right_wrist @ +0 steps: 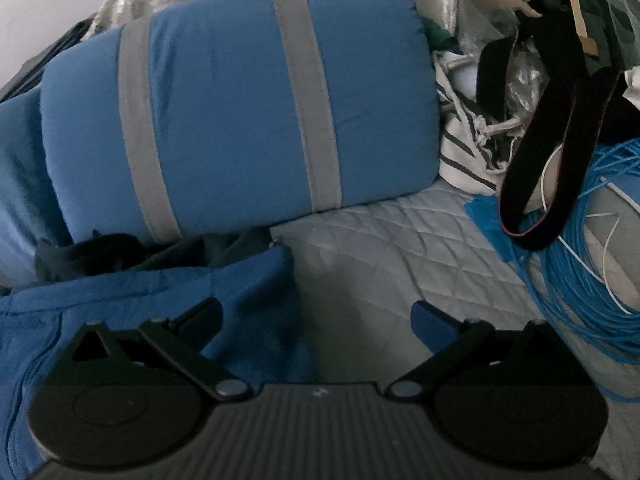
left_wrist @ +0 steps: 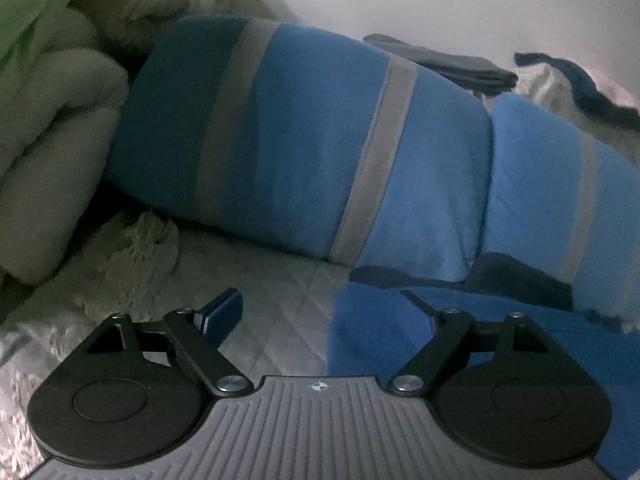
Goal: Fold clothes
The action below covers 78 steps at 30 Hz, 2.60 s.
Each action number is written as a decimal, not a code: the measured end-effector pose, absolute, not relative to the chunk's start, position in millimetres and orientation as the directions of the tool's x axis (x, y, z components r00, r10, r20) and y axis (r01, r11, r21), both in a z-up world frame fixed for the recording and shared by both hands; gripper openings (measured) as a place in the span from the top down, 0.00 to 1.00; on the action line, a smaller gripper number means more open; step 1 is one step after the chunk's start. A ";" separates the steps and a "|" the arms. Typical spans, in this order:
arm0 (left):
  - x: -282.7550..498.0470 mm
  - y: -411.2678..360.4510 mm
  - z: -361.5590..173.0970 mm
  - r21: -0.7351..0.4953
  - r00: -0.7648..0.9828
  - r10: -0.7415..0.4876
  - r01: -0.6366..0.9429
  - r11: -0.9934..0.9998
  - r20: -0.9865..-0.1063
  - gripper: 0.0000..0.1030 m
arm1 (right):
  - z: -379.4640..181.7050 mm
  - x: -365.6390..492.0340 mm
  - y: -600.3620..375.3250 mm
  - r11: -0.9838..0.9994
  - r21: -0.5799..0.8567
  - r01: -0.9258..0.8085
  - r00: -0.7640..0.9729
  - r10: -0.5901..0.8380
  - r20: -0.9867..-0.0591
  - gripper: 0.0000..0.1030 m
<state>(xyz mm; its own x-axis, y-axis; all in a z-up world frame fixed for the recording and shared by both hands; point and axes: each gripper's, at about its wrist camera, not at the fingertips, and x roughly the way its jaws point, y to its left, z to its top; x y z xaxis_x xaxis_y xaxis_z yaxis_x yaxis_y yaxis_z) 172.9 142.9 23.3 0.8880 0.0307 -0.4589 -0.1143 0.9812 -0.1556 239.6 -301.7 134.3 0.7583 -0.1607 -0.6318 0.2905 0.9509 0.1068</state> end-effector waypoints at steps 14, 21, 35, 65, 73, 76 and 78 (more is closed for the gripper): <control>119.0 173.9 -1.3 -0.490 0.831 -0.167 -0.139 0.861 -0.530 0.19 | 124.5 185.8 -293.8 0.923 0.197 0.331 0.705 -0.103 -0.702 0.00; 100.6 182.7 -50.2 -0.774 0.675 -0.472 -0.241 0.586 -0.567 0.19 | 95.9 142.3 -294.8 0.846 0.388 0.366 0.647 0.069 -0.759 0.00; 100.1 176.3 -105.4 -0.882 0.731 -0.499 -0.339 0.327 -0.466 0.19 | 26.6 117.9 -322.5 0.295 0.829 0.476 0.765 0.326 -0.555 0.00; 142.6 167.0 -110.8 -0.881 0.768 -0.436 -0.374 0.289 -0.469 0.37 | 10.2 154.2 -320.0 0.254 0.856 0.451 0.841 0.201 -0.502 0.02; 144.8 165.6 -113.2 -0.868 0.747 -0.446 -0.387 0.312 -0.493 0.70 | 5.8 152.6 -323.5 0.234 0.834 0.500 0.807 0.223 -0.546 0.67; 146.0 165.8 -113.0 -0.867 0.742 -0.452 -0.388 0.312 -0.495 0.70 | 15.0 154.5 -321.5 0.294 0.817 0.496 0.795 0.223 -0.564 0.72; 145.6 165.8 -113.5 -0.868 0.743 -0.452 -0.384 0.314 -0.493 0.71 | 17.1 155.1 -321.1 0.311 0.811 0.497 0.791 0.221 -0.570 0.74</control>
<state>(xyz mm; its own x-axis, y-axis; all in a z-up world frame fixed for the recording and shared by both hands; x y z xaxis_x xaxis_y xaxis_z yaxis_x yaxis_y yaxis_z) 145.6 165.8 -113.5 0.7433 -0.4525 -0.4927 -0.3844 0.3137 -0.8682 155.1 -321.1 17.1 0.7914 0.2215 -0.5698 0.4966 0.3105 0.8105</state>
